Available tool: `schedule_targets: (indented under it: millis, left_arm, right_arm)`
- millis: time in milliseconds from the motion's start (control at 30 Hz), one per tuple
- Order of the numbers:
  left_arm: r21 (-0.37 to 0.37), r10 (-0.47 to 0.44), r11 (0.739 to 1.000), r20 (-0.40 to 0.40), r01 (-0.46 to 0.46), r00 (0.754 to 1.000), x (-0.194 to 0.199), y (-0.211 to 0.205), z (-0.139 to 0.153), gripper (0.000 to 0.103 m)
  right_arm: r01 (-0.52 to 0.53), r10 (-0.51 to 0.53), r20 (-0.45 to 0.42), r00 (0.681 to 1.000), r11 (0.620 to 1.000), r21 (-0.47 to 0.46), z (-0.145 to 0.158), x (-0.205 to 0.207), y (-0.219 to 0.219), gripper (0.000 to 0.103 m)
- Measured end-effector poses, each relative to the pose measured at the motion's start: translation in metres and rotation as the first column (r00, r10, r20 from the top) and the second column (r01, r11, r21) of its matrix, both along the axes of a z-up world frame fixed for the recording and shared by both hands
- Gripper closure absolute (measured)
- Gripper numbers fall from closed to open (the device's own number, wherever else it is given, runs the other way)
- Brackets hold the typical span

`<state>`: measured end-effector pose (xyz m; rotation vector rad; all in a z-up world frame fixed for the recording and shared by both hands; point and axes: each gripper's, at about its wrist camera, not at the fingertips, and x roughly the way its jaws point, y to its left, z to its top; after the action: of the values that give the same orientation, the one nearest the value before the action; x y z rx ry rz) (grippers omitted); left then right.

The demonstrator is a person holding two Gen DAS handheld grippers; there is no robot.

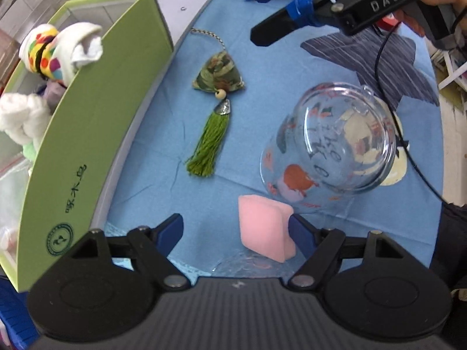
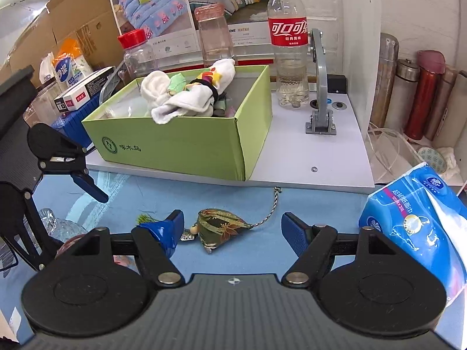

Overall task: Organize soft objects
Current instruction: 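Move left gripper to the pink sponge while right gripper approaches the green-tasseled sachet, then close left gripper on the pink sponge while right gripper grasps the sachet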

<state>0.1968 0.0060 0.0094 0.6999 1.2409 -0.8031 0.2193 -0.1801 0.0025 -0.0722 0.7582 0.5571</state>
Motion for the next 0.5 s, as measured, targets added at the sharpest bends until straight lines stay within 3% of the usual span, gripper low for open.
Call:
schedule_targets:
  millis: [300, 500]
  left_arm:
    - [0.061, -0.098, 0.993, -0.015, 0.099, 0.995, -0.007, -0.018, -0.014, 0.025]
    - [0.102, -0.057, 0.993, -0.038, 0.060, 0.998, 0.002, -0.020, -0.031, 0.025]
  right_arm:
    - [-0.015, 0.015, -0.012, 1.000, 0.999, 0.039, 0.003, -0.001, 0.000, 0.043]
    - [-0.026, 0.026, -0.011, 1.000, 0.999, 0.042, 0.003, 0.001, 0.003, 0.043]
